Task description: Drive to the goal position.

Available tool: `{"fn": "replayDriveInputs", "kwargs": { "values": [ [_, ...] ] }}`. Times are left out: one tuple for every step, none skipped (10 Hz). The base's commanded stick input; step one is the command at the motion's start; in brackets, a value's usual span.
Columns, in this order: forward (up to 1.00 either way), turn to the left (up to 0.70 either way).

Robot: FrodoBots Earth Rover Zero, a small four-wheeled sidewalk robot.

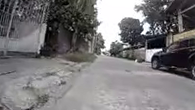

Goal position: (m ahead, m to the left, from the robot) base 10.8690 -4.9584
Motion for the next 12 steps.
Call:
{"fn": "replayDriveInputs", "kwargs": {
  "values": [
    [1.0, -0.4],
    [1.0, -0.33],
    [1.0, -0.15],
    [1.0, 0.0],
    [1.0, 0.0],
    [1.0, 0.0],
    [1.0, 0.0],
    [1.0, 0.0],
    [1.0, 0.0],
    [1.0, 0.0],
    [1.0, 0.0],
    [1.0, 0.0]
  ]
}}
